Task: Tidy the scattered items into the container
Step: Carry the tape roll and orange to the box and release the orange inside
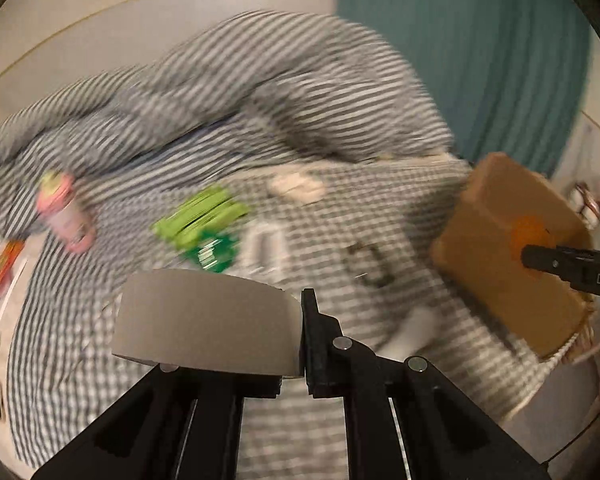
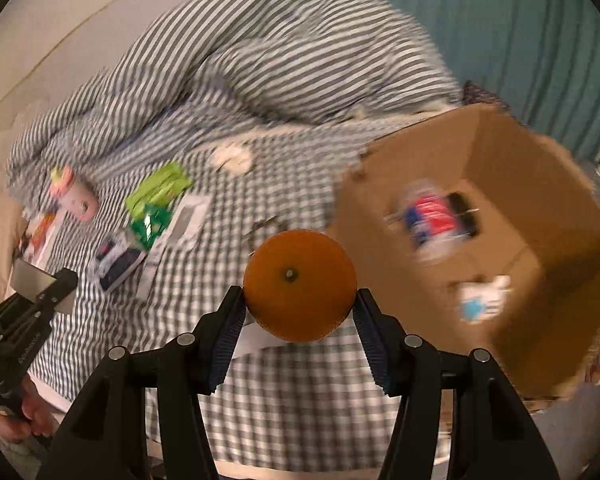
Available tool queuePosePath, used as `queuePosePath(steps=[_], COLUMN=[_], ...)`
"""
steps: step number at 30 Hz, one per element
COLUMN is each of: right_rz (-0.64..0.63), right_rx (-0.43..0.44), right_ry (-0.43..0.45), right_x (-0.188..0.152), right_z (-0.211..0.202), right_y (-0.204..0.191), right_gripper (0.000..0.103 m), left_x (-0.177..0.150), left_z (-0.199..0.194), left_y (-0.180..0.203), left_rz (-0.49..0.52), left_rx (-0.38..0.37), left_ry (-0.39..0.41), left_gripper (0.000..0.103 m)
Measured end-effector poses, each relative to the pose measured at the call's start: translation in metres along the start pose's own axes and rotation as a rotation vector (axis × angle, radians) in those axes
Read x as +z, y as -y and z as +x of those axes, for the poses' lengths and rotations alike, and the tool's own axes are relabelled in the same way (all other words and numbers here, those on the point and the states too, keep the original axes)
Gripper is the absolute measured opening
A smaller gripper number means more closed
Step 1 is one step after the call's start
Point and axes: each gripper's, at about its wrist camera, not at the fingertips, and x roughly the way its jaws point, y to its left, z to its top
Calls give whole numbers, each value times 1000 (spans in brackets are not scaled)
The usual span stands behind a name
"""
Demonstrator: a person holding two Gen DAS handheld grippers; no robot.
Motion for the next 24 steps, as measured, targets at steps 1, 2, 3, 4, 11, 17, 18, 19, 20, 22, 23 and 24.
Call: queuePosePath(steps=[1,2,3,4,11,17,18,19,20,22,23,24], right_rz=[12,25,39,53,214,276,283,291,296,312,325,335], right_rx=[-6,-13,-21,-28,-68,-68,-62,-57,-55,-59,-67,-77], right_ry=[7,17,27,37,64,20,12,8,7,10,23,35], right_x=[1,2,2,2,-5,-11,-11,-11,-11,-10,-9,-8], right_z=[-7,-16,-24,-30,-47,-21,-17,-14,-11,-7,-7,-8], right_y=[10,23,36,47,134,170,176,180,184,188,190,192], right_gripper=[55,55,55,55,55,55,55,55,55,56,61,71], left_x=[9,14,20,26,60,66,66,65,64,62,61,61], left_z=[1,1,1,2,30,71,82,89,95,104,107,108], left_y=[20,34,51,69,196,271,276,277,279,279,278,275], left_rz=[27,47,72,95,235,315,304,295,293,300,302,294], left_rx=[-23,-37,-58,-87,-263,-297,-298,-295,-284,-246,-219,-189], left_ry=[-1,-2,1,4,-27,-93,-122,-138,-146,-157,-162,-157], left_gripper=[8,8,8,8,8,8,8,10,16,45,76,87])
